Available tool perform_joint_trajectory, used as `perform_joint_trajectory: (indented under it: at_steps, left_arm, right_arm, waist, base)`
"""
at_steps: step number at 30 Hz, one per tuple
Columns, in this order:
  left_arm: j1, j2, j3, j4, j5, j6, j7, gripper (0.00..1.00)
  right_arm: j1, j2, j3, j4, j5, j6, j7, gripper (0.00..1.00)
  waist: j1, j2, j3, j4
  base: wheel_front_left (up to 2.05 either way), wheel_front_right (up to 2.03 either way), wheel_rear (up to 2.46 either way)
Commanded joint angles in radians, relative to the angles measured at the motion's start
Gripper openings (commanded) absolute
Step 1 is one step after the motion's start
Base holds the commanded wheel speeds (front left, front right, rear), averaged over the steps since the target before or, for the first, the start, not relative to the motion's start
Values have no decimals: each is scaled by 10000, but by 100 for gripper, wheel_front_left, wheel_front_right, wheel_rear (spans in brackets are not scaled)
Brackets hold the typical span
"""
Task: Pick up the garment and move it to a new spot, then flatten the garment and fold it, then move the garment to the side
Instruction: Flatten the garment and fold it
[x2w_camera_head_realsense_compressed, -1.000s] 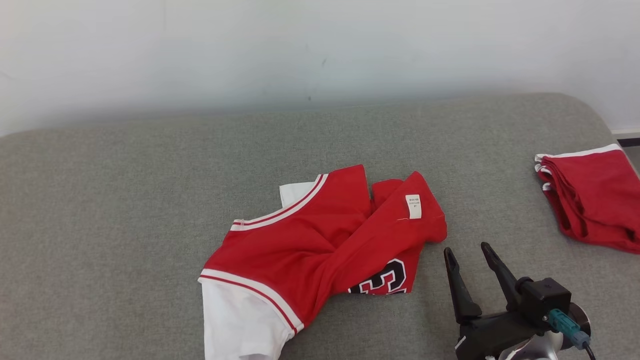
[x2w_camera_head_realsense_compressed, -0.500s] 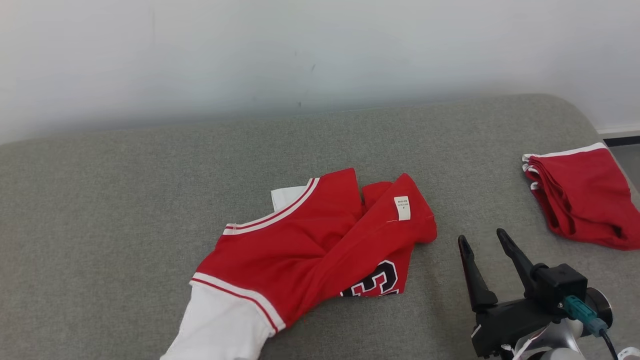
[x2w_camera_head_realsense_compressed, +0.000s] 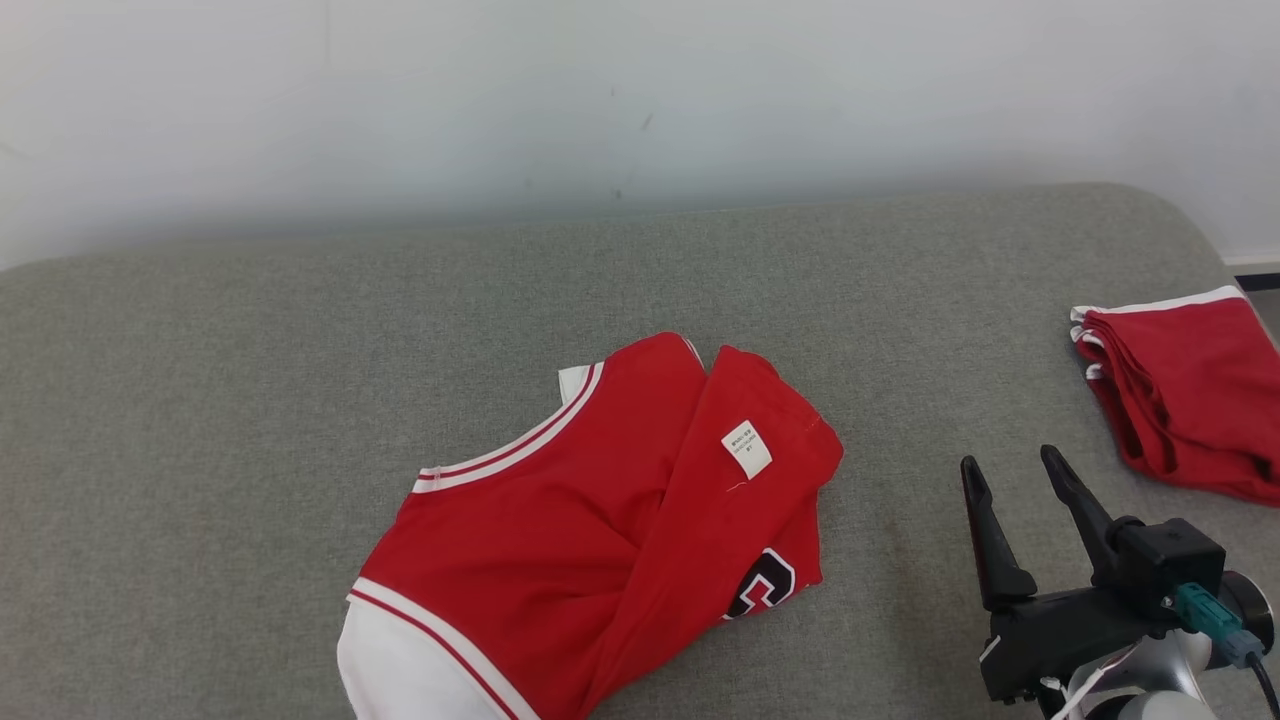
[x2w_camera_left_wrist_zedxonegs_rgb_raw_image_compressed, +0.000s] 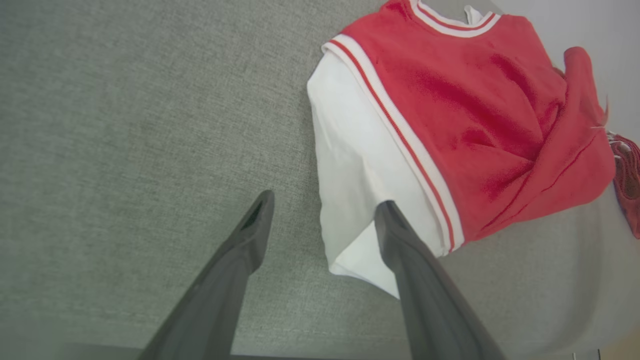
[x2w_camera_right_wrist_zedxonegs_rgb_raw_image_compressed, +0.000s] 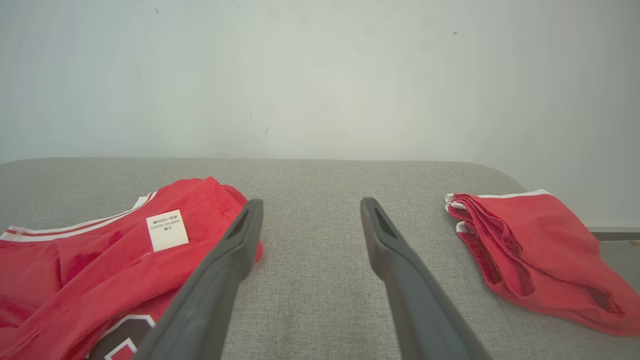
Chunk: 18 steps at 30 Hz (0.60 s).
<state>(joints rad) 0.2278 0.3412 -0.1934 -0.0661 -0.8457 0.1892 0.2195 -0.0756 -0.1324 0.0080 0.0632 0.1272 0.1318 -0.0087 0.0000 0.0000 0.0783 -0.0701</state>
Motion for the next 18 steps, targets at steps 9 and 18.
perform_joint_trajectory:
  at_steps: [9,18]
  left_arm:
    - [987,1414,-267,-1548,729,1444,2151,100]
    - [1230,1736,-451,-3133,94,1437,3280,100]
  right_arm:
    - [-40,-243,-146,-274,-119,-25,80,100]
    - [-149,-450,-278,-500,-174,-25,202,100]
  waist:
    - [0,0,170,56]
    - [0,0,258,123]
  base:
    - [0,0,0]
    - [0,0,0]
